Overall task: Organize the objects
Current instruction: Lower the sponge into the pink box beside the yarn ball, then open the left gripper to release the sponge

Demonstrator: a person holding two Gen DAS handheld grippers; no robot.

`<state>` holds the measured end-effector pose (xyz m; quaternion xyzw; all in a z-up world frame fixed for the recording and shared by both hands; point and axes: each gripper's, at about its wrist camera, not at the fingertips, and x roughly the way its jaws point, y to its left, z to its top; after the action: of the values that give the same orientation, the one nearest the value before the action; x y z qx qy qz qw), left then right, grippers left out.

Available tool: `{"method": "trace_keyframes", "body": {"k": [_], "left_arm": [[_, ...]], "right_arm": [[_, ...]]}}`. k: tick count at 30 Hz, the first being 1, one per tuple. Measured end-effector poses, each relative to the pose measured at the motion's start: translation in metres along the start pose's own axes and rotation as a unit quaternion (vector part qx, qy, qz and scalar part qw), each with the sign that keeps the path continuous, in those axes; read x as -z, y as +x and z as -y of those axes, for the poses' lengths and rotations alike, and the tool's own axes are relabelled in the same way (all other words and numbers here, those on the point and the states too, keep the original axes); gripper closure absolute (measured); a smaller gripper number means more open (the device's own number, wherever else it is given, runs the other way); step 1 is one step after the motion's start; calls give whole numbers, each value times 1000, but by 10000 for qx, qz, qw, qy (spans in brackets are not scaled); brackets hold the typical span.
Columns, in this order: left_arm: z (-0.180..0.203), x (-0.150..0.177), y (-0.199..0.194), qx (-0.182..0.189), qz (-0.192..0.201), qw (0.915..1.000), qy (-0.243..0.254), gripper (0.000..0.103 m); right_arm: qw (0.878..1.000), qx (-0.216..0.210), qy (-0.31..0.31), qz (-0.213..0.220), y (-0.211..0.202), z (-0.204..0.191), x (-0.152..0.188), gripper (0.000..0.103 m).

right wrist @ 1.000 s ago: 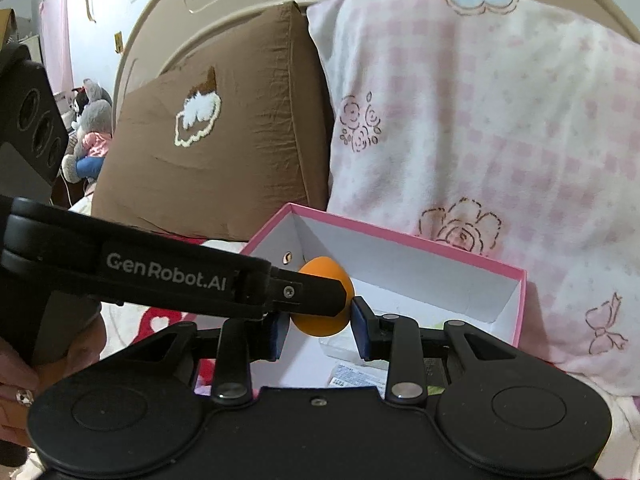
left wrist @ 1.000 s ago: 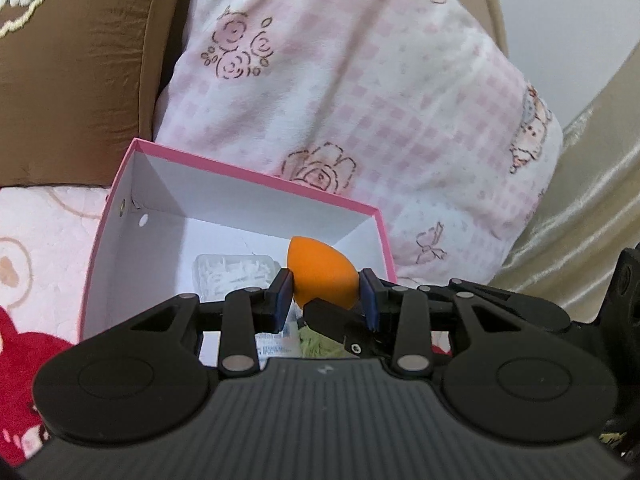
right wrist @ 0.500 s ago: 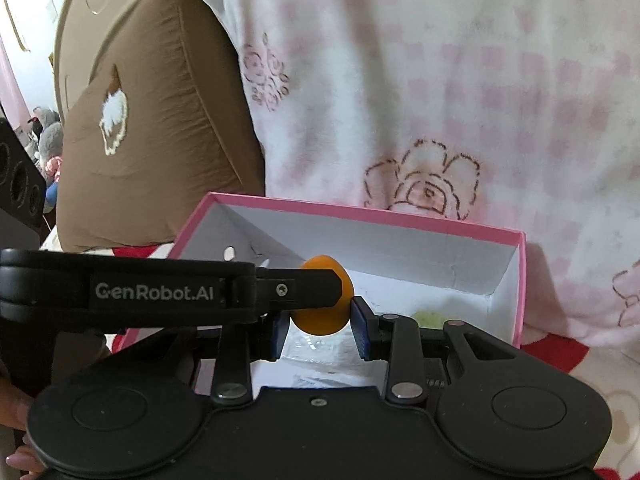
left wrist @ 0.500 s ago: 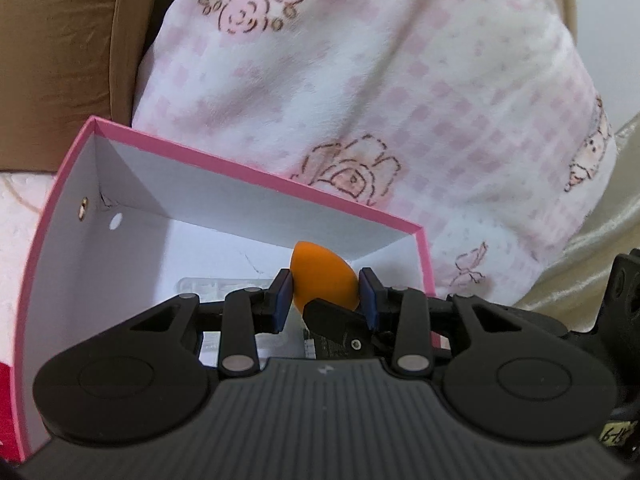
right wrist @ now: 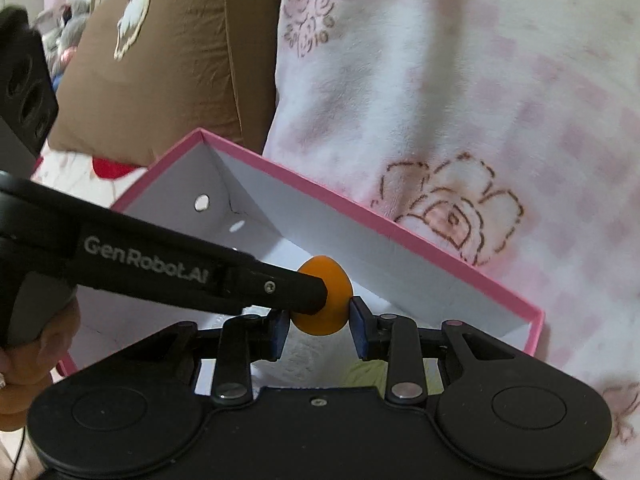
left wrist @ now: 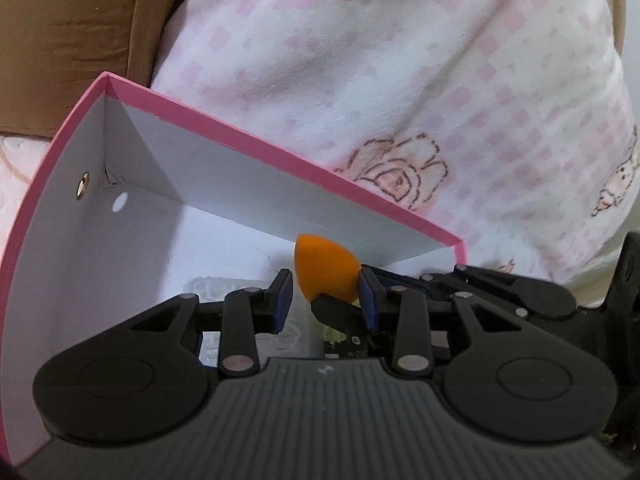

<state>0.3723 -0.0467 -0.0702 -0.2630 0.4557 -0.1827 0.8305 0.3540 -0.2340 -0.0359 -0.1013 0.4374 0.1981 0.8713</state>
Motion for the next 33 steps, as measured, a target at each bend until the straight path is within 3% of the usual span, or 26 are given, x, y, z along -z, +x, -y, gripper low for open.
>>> {"method": "trace_keyframes", "body": {"k": [6, 9, 16, 22, 31, 33], "left_arm": [[-1, 2, 12, -37, -43, 10000, -45, 70], [-2, 2, 14, 122, 12, 9999, -32, 70], [-9, 4, 8, -24, 6, 10000, 10, 70], [-12, 1, 0, 98, -56, 9999, 51, 70], [-3, 3, -15, -112, -17, 9994, 317, 70], [-2, 6, -16, -129, -26, 9994, 306, 70]], "right_arm": [[9980, 222, -485, -354, 15, 1, -3, 67], [9963, 299, -677, -438, 19, 3, -4, 67], [9910, 416, -1082, -664, 29, 1, -9, 66], [9910, 396, -1051, -732, 32, 4, -8, 64], [9898, 663, -1041, -715, 30, 3, -6, 63], [9912, 635, -956, -661, 28, 4, -6, 53]]}}
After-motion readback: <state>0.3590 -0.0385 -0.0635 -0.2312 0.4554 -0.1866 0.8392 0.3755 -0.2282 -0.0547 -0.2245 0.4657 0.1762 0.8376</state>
